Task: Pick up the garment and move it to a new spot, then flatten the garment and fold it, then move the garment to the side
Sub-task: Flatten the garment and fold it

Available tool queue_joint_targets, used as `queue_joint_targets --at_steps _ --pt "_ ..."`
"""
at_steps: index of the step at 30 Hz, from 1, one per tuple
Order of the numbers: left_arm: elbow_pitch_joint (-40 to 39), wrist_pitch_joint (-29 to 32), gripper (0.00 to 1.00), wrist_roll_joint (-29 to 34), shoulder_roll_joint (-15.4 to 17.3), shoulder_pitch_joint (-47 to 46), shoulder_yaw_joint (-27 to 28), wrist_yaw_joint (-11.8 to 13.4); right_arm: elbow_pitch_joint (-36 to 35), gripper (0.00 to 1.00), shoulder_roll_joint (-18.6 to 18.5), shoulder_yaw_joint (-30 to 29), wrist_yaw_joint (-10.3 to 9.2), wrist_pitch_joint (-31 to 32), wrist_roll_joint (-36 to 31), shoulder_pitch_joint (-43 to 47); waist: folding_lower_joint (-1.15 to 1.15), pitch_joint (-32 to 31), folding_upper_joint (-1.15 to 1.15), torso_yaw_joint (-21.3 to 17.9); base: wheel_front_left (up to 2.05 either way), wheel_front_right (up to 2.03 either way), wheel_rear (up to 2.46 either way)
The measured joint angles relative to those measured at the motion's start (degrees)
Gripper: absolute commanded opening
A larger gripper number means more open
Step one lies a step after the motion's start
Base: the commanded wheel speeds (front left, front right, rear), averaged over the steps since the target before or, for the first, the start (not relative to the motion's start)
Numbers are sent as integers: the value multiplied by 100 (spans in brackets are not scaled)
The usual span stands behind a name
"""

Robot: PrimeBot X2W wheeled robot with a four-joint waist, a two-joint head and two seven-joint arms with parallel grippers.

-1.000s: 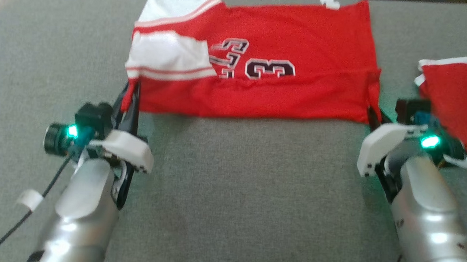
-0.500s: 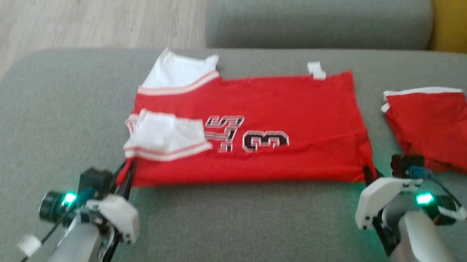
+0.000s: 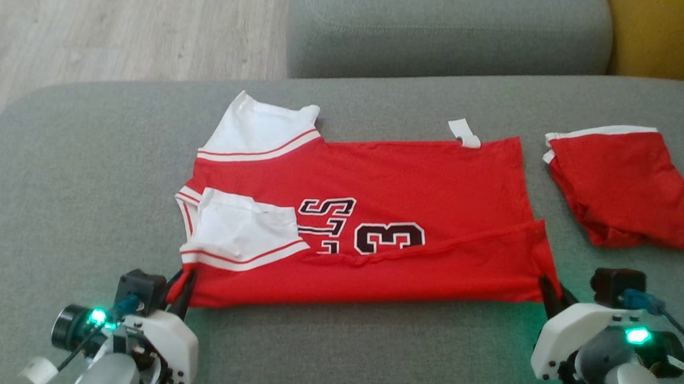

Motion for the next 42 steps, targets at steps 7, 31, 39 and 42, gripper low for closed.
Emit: queue_joint_targets --at_steps 7,31,39,42 --pt "-246 -113 69 -56 -5 2 4 151 -98 100 4 -121 0 -649 307 -10 1 209 0 -10 0 0 0" --pt "-2063 -1335 100 18 -412 -208 810 216 -452 100 -1 727 0 -3010 840 -372 1 706 0 -334 0 0 0" --pt "-1278 -588 100 153 288 -1902 430 -196 -800 100 -4 1024 0 -3011 989 -736 2 1237 0 -637 0 0 0" --pt "-837 -49 100 57 588 -2626 159 -232 -881 100 -7 1129 0 -3011 1066 -847 2 1466 0 -767 0 0 0"
